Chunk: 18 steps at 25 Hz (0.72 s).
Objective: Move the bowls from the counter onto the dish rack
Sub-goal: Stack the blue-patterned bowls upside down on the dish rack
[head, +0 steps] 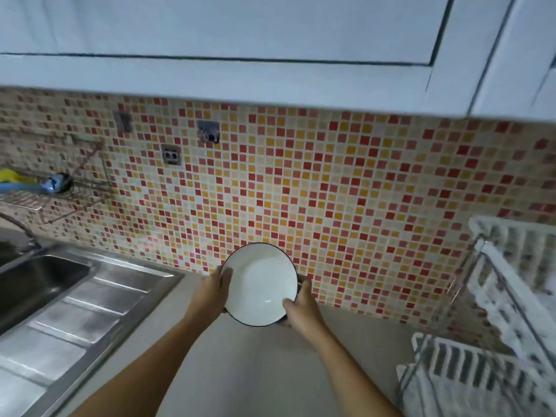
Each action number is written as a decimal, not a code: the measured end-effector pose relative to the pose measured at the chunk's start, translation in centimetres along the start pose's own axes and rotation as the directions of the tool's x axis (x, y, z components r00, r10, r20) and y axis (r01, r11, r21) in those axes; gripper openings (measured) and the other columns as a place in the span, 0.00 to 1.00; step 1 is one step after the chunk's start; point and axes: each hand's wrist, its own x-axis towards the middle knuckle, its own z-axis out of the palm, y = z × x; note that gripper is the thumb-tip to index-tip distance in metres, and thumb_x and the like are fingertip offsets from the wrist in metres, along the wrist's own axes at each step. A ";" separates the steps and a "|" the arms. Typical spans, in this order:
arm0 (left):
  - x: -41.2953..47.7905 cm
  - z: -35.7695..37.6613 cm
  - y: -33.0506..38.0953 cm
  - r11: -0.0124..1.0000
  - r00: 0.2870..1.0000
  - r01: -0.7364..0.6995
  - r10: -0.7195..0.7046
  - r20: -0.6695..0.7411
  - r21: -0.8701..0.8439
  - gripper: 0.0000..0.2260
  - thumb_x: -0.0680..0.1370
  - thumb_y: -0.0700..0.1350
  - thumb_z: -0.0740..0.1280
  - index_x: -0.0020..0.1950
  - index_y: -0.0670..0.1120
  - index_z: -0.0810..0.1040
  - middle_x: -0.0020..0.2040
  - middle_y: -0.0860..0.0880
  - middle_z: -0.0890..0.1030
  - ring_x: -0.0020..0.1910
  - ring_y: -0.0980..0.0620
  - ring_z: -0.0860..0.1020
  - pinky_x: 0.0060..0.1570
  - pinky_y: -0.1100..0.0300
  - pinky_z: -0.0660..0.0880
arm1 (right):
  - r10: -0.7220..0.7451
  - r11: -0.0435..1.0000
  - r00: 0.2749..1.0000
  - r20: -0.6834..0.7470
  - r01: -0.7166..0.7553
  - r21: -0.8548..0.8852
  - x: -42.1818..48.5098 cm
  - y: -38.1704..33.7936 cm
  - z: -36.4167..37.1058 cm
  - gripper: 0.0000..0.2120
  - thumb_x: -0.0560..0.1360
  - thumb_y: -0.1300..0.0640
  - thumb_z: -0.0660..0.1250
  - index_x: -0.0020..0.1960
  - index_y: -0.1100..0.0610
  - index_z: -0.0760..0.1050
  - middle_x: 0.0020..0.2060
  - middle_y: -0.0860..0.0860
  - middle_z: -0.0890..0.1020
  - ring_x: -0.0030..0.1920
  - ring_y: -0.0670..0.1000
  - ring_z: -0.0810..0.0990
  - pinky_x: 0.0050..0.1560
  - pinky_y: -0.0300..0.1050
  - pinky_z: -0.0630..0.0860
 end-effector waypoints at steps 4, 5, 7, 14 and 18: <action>-4.3 -4.8 6.7 0.964 0.944 -0.248 0.218 -0.246 -0.098 0.16 0.82 0.48 0.54 0.61 0.40 0.74 0.41 0.44 0.78 0.32 0.57 0.72 0.25 0.71 0.66 | -0.277 0.956 0.956 -0.097 0.264 -0.123 -5.8 -8.1 -2.1 0.25 0.78 0.62 0.57 0.71 0.46 0.54 0.52 0.43 0.72 0.54 0.51 0.74 0.55 0.53 0.79; -5.3 -5.5 8.1 0.944 0.923 -0.300 0.252 -0.292 -0.136 0.16 0.82 0.48 0.54 0.59 0.40 0.75 0.37 0.47 0.77 0.32 0.57 0.72 0.24 0.71 0.67 | -0.358 0.925 0.928 -0.100 0.338 -0.174 -7.5 -9.6 -2.6 0.24 0.80 0.60 0.56 0.72 0.46 0.55 0.54 0.42 0.72 0.56 0.50 0.74 0.57 0.46 0.77; -7.4 -6.5 10.6 0.890 0.878 -0.409 0.325 -0.350 -0.201 0.15 0.81 0.49 0.55 0.57 0.41 0.75 0.35 0.53 0.75 0.33 0.55 0.73 0.23 0.69 0.70 | -0.501 0.847 0.861 -0.085 0.468 -0.252 -11.2 -11.5 -4.1 0.22 0.81 0.60 0.54 0.72 0.44 0.57 0.58 0.42 0.71 0.59 0.45 0.71 0.57 0.34 0.70; -15.5 -6.7 20.0 0.611 0.666 -0.745 0.663 -0.341 -0.266 0.22 0.72 0.71 0.50 0.56 0.60 0.68 0.46 0.62 0.75 0.43 0.69 0.76 0.33 0.75 0.73 | -0.775 0.604 0.619 -0.127 0.669 -0.434 -23.0 -14.1 -13.2 0.28 0.79 0.64 0.57 0.61 0.29 0.57 0.57 0.34 0.74 0.56 0.30 0.72 0.53 0.21 0.67; -18.2 -5.5 26.1 0.513 0.572 -0.818 0.768 -0.287 -0.258 0.16 0.75 0.48 0.59 0.63 0.56 0.67 0.43 0.75 0.76 0.41 0.71 0.77 0.35 0.74 0.73 | -0.893 0.395 0.434 -0.120 0.627 -0.672 -27.6 -15.4 -19.2 0.33 0.72 0.67 0.60 0.69 0.38 0.60 0.60 0.42 0.76 0.55 0.41 0.76 0.53 0.35 0.74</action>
